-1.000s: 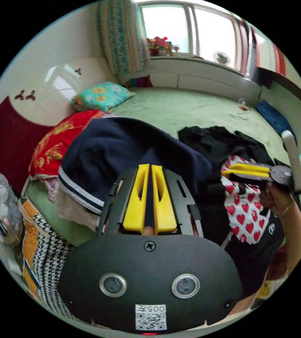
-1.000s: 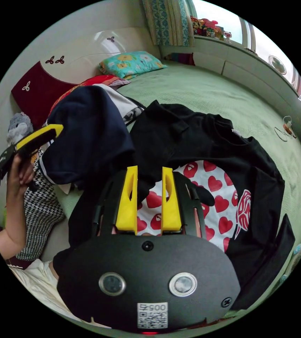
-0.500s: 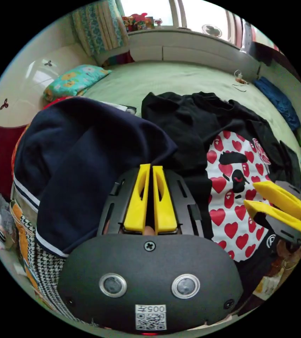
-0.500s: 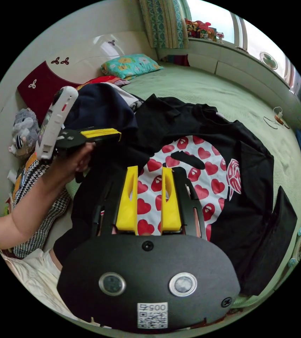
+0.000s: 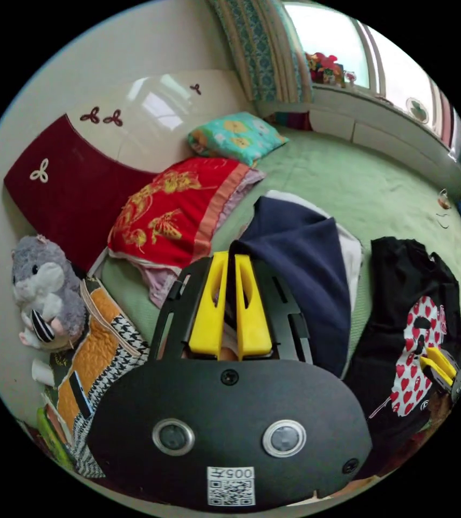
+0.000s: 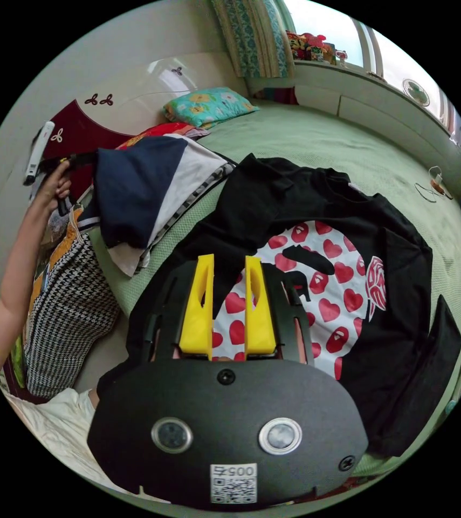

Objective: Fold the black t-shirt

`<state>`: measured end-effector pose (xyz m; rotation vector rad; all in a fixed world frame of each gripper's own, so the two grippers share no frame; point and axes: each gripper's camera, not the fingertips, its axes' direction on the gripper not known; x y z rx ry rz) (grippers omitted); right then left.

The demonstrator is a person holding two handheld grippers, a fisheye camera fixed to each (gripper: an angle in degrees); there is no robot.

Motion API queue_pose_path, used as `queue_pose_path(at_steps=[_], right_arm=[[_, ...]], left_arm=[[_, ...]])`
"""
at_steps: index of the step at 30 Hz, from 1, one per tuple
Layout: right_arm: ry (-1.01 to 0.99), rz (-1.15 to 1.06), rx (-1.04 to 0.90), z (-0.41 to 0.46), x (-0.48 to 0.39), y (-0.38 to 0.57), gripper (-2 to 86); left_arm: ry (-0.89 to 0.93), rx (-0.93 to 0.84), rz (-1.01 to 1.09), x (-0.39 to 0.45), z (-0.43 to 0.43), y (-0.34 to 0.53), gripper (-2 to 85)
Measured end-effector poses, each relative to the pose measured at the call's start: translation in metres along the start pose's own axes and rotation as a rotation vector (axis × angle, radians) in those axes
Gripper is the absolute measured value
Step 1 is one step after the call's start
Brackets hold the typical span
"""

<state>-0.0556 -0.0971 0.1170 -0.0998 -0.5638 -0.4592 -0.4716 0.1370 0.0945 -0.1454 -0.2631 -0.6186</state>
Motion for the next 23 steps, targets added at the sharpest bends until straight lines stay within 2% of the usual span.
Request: queue_pose_path(at_steps=[5,7,11,14,17,23], right_arm=[[0.035,-0.019,-0.019,0.005,-0.011,0.004,10.0],[0.059,-0.021,-0.013,0.006,-0.013,0.003,10.5],[0.072,-0.01,0.012,0.016,-0.02,-0.001,10.9],[0.065,0.008,0.026,0.034,-0.031,-0.005,10.9],[0.025,0.054,0.058,0.052,-0.042,-0.01,10.9],[-0.025,0.226,0.117,0.082,-0.06,-0.02,9.9]], left_arm=[[-0.027,0.123,-0.053,0.009,-0.033,0.011,10.3],[0.029,0.183,0.024,0.031,-0.05,0.009,10.6],[0.271,0.211,0.28,0.117,-0.064,-0.002,11.0],[0.356,0.199,0.398,0.189,-0.047,-0.019,11.3],[0.353,0.061,0.463,0.259,-0.003,-0.045,11.7],[0.362,-0.072,0.456,0.336,0.07,-0.084,11.2]])
